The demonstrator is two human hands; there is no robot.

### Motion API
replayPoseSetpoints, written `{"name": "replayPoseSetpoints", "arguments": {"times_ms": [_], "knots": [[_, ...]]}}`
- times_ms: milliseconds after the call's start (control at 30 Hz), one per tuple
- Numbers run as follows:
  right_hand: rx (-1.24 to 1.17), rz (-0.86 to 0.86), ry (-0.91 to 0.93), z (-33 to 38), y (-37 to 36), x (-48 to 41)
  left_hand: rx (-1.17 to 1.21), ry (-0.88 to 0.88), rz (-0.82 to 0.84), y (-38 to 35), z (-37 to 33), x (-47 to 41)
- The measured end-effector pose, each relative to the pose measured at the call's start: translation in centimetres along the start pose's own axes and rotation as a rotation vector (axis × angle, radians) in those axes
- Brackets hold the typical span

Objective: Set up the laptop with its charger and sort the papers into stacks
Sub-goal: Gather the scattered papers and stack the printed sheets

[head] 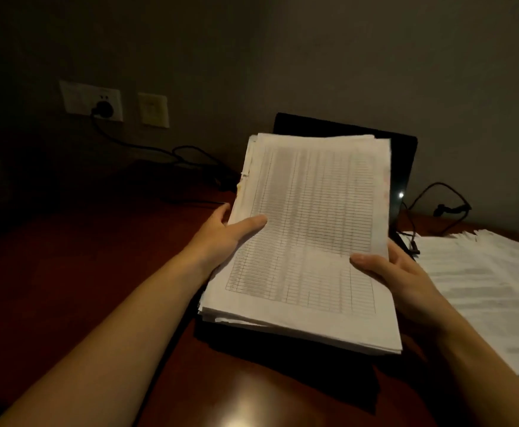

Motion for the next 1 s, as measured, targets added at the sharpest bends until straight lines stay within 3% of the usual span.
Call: {"name": "replayPoseSetpoints", "arguments": {"times_ms": [100, 200, 333, 533, 633, 800, 1000], "knots": [[-0.051, 0.088, 0.053, 1.3, -2.6, -0.2, 0.088, 0.073, 0.188, 2.4, -0.7, 0.7], [-0.035, 0.193, 0.09, 2.6, -6.2, -0.9, 0.104, 0.105, 0.116, 6.4, -1.4, 0.8], [0.005, 0.262, 0.148, 4.2, -11.8, -2.4, 0.167, 0.089, -0.056, 11.8, -3.5, 0.5], [0.109, 0.227, 0.38, 8.4, -19.7, -4.1, -0.007, -0.293, -0.461, 18.3, -7.4, -0.1], [0.019, 0.161, 0.397, 6.9, -22.2, -3.6, -0.027, -0.331, -0.568, 19.4, -6.1, 0.2], [0.052, 0.135, 0.376, 3.1, -22.6, -3.1, 0.141, -0.404, -0.505, 19.1, -3.4, 1.8], [-0.209, 0.064, 0.502, 7.8, -22.5, -3.5, 0.317, -0.497, -0.377, 18.3, -6.4, 3.0]]}}
Point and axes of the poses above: each hand's wrist, its own x-axis away from the middle knuckle, its own y-axis out of the back of the hand, z = x × y, the point moved 5 cm from there along -x, towards the middle knuckle, and after that the axes turned 11 degrees about -z, right-handed, at the moved point
